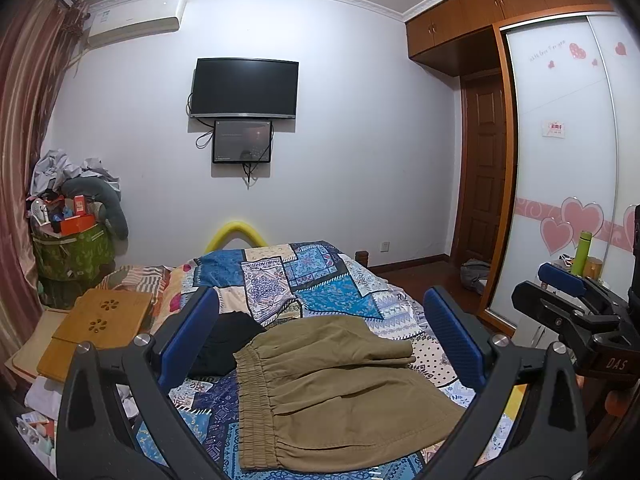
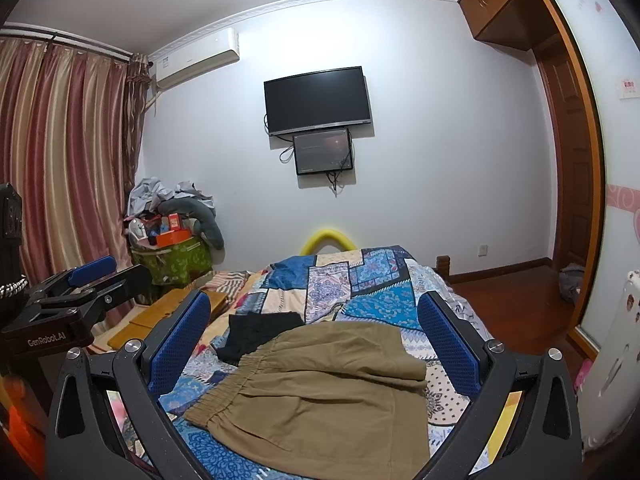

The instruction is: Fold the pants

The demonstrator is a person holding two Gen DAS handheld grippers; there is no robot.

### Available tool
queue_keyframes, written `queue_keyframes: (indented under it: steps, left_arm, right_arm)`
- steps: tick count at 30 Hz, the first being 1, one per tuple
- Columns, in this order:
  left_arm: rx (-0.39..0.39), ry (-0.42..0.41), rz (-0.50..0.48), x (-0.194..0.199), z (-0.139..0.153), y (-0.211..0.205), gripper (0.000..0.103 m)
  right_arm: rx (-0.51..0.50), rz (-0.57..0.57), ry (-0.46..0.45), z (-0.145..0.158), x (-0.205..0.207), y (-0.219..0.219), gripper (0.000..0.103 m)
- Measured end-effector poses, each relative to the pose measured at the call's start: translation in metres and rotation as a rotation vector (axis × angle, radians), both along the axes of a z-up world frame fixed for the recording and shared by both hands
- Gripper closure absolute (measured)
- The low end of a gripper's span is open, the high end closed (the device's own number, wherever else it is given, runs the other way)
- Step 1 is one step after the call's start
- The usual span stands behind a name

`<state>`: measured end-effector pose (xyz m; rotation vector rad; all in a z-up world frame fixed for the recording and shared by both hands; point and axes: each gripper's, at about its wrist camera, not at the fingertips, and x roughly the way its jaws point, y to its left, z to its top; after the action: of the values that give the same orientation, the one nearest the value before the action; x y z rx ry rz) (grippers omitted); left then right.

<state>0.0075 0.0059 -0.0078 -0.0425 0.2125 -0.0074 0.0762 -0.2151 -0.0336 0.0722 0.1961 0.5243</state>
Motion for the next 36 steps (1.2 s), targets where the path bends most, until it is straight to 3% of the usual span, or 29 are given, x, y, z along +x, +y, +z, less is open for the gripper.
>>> queue_keyframes:
  steps: [36]
  left_arm:
    - [0.015,0.013,-0.012,0.0067,-0.0017,-0.0067,0.000]
  right_arm:
    - [-0.008,-0.015,0.009,-0.0025,0.0029,-0.0038,0.000]
